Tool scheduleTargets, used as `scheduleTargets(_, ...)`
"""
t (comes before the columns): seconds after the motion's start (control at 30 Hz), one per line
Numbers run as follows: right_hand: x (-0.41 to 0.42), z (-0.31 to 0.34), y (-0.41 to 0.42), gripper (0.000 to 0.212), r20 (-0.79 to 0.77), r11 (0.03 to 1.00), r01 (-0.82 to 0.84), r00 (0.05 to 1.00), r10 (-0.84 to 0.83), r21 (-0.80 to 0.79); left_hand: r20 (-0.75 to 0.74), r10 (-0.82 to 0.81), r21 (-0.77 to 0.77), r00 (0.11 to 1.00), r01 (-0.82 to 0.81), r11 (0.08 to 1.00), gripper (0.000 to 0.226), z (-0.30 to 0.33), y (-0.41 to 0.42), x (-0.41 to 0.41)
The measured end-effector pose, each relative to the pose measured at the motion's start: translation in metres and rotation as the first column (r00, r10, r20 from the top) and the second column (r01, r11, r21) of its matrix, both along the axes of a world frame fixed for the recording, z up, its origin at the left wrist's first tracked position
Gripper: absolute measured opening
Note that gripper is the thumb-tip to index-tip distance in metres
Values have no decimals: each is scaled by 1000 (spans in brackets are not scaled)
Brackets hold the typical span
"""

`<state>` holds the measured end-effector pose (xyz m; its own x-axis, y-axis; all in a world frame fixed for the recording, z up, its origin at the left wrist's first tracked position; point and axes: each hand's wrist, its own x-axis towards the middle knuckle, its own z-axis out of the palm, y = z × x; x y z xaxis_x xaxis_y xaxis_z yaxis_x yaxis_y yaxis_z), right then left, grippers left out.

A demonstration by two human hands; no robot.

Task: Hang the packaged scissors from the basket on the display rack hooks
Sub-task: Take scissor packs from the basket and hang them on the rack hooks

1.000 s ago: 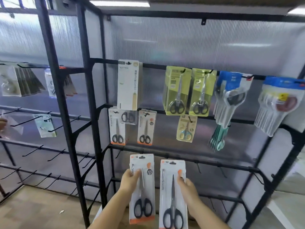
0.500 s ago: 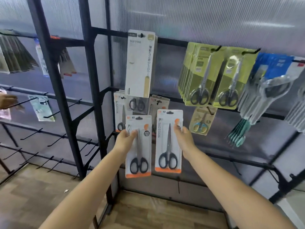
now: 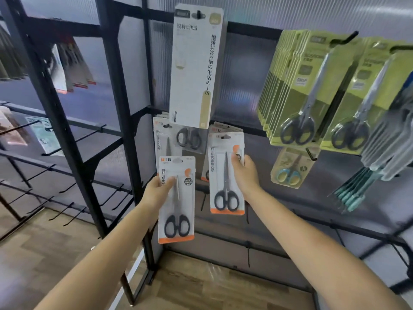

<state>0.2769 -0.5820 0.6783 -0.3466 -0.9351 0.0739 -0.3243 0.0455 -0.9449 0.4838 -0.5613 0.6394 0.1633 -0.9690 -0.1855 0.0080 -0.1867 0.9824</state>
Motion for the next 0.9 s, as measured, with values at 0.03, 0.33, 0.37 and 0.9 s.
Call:
scheduleTargets(0.03,1,1,-6,38,0,1000,-7,1000,7,-7,2,5,3,1000,-5,1000,19,-2,-2,1)
scheduleTargets(0.33,0,-14,-20,34,1,997,-68,998,68,-28,55,28,30,998,-30,999,26,-2,-10,6)
scheduleTargets(0.37,0,-17,-19,34,4,997,-67,998,68,-32,50,25,32,998,-27,999,24,-3,-10,6)
scheduleTargets(0.9,-2,-5,-58,50,-133,986,46,991,-24,162,91,-61,-5,994,62,998,15,15,3,-6)
